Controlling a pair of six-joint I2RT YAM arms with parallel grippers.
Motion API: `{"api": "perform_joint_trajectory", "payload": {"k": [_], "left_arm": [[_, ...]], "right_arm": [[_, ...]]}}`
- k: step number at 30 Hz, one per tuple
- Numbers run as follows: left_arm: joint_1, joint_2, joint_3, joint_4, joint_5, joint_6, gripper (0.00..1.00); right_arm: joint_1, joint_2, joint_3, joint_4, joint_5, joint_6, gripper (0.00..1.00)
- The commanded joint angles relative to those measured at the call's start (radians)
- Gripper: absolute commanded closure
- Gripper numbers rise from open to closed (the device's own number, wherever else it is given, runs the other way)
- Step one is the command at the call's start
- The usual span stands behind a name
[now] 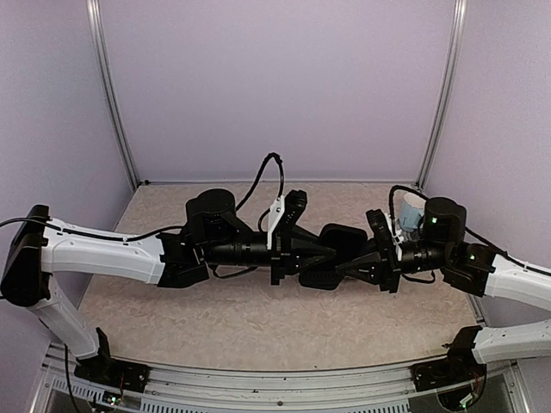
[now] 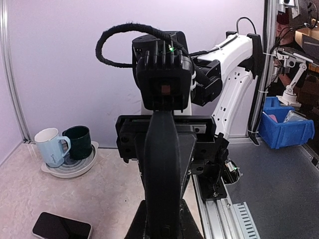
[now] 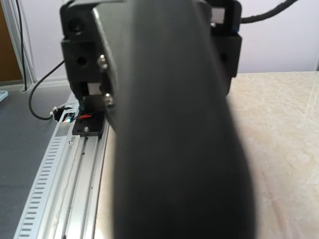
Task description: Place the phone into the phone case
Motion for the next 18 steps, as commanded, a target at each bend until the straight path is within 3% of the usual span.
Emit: {"api": "perform_joint_trajectory", "payload": {"k": [1, 5, 11, 15, 18], "left_arm": [[-0.009, 0.020, 0.041, 0.051, -0.076, -0.088, 1.00], [-0.010, 0.027, 0.025, 0.086, -0.170, -0.121, 1.00], [-0.012, 0.037, 0.017, 0.110, -0.115, -0.138, 1.00], [-0.013, 0.025, 0.017, 0.151, -0.112, -0.151, 1.00], [-0.018, -0.002, 0.010, 0.222, -0.110, -0.162, 1.00]], "right_arm": [[0.013, -0.032, 0.035, 0.046, -0.032, -0.047, 1.00], [0.012, -0.027, 0.034, 0.059, -0.025, -0.051, 1.00], [0.013, -0.023, 0.049, 0.058, -0.025, -0.057, 0.99], [0.012, -0.022, 0.023, 0.105, -0.006, -0.043, 0.61], [0.012, -0.015, -0.011, 0.158, -0.015, -0.028, 0.48]]}}
